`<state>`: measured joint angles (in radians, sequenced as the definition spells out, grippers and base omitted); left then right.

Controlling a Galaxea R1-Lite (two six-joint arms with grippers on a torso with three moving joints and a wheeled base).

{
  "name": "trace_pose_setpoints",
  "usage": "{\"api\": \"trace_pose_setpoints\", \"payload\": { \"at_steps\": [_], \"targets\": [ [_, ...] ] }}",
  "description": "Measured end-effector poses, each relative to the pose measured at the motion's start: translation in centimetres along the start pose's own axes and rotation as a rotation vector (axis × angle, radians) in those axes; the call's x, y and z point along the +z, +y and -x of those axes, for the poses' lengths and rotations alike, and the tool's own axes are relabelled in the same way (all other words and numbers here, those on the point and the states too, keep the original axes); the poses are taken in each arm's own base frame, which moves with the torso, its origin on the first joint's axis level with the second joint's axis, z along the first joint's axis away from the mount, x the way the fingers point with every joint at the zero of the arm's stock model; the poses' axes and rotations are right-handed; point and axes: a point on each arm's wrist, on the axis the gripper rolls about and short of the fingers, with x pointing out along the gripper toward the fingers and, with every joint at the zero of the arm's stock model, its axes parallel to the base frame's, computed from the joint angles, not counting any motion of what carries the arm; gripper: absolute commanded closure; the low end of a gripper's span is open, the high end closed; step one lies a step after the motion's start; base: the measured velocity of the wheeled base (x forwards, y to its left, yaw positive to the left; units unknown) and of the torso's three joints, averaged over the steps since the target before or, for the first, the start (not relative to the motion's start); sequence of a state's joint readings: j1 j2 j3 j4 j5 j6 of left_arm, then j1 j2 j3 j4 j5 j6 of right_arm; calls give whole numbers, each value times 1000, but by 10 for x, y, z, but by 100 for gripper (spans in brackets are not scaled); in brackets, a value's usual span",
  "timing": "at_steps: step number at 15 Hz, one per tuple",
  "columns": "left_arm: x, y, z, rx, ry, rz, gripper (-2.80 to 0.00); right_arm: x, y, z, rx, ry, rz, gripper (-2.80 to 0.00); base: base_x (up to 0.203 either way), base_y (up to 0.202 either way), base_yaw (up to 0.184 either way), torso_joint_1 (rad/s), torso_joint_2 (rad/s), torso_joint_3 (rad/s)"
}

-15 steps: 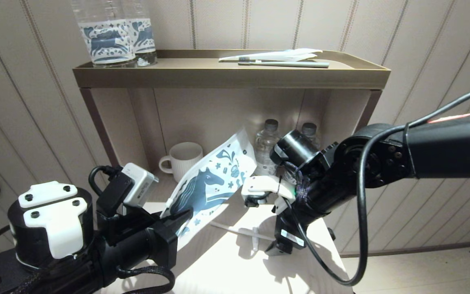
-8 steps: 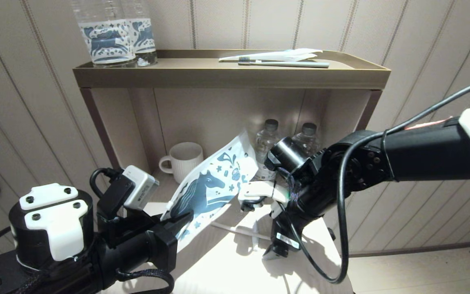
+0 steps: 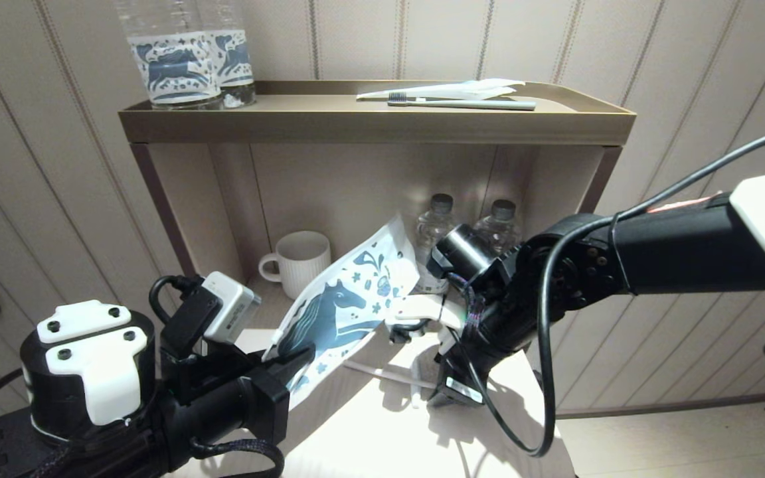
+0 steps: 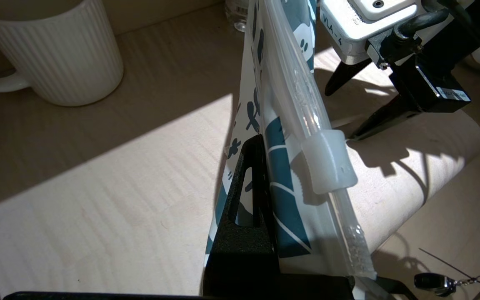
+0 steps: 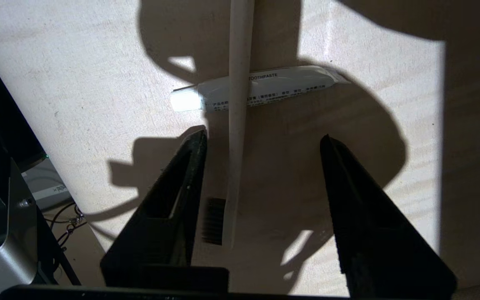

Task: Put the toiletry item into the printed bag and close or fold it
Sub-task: Pick up a toothbrush

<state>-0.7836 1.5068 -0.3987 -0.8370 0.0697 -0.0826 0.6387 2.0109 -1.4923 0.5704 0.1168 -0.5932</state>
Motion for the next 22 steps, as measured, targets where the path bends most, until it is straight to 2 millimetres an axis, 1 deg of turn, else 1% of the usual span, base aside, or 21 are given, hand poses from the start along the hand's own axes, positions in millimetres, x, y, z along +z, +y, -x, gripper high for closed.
{"api": "trace_pose_setpoints", "payload": {
  "at_steps": [7,10,12,14,17,19,22],
  "targets": [
    [0,-1,0,-22,3,10,0,1,8,-2,18,9,18,0,0,0,0,0,0,0],
    [0,-1,1,-22,0,10,0,-2,9,8,9,-1,12,0,0,0,0,0,0,0],
    [0,-1,1,-21,1,10,0,-7,10,23,-9,-19,-1,0,0,0,0,0,0,0],
    [1,0,1,-19,-5,10,0,-16,11,46,-38,-43,-26,0,0,0,0,0,0,0],
    [6,0,0,-18,-33,-13,0,-36,21,80,-71,-70,-49,0,0,0,0,0,0,0],
    [10,-1,-2,-16,-45,-93,0,-55,27,100,-98,-81,-76,0,0,0,0,0,0,0],
    [9,0,-6,0,-40,-304,0,-79,37,131,-147,-107,-114,0,0,0,0,0,0,0]
  ]
}}
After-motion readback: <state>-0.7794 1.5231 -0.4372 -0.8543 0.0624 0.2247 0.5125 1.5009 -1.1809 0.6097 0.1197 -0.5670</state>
